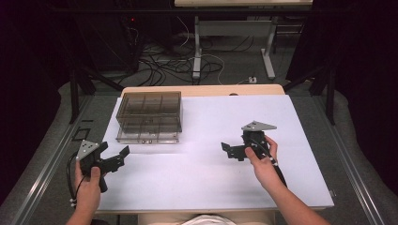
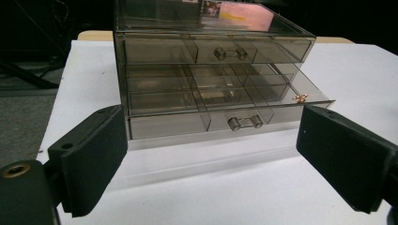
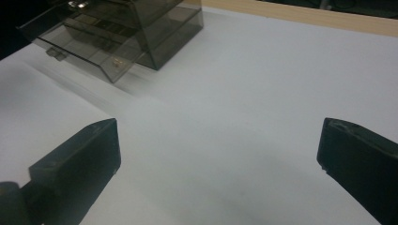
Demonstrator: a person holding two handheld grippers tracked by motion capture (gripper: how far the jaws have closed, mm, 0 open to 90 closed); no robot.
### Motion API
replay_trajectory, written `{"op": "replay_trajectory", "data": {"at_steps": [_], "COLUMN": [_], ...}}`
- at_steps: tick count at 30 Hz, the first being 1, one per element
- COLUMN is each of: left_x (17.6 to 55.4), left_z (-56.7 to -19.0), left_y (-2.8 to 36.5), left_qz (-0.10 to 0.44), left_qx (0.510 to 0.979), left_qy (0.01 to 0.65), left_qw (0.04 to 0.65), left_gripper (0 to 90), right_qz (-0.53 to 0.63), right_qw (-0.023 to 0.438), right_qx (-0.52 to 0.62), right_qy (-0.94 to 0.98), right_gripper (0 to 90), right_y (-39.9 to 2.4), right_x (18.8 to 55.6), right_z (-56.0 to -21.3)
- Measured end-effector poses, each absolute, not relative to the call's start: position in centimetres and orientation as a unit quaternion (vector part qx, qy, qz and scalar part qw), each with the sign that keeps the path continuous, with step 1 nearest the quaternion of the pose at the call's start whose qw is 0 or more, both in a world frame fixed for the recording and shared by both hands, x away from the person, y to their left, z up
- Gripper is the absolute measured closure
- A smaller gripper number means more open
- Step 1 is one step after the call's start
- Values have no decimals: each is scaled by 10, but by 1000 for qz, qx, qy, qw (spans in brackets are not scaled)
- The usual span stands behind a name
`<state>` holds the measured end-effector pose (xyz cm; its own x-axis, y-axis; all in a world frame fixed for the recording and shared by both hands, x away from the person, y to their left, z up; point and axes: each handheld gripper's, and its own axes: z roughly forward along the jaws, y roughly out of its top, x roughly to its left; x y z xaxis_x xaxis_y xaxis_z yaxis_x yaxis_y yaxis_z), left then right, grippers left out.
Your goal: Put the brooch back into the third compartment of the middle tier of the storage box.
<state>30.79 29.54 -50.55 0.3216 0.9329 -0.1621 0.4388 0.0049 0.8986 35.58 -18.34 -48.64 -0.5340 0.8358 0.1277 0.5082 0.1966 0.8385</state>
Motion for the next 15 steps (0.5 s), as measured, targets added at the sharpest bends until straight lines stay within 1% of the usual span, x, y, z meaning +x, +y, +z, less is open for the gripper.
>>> {"op": "replay_trajectory", "data": {"at_steps": [9, 11, 15], "left_x": [309, 309, 310], "left_z": [-506, -506, -506], "left_y": [294, 294, 295], "left_qz": [260, 259, 255], "left_qx": [659, 659, 660], "left_qy": [522, 523, 527], "left_qw": [474, 474, 471], "left_gripper": [91, 91, 91], "right_qz": [440, 441, 429], "right_qw": [193, 190, 199], "right_qx": [479, 491, 508], "right_qy": [735, 727, 720], "right_gripper": [0, 0, 0], "right_y": [-214, -218, -229], "right_x": [353, 352, 352], "right_z": [-497, -500, -508]}}
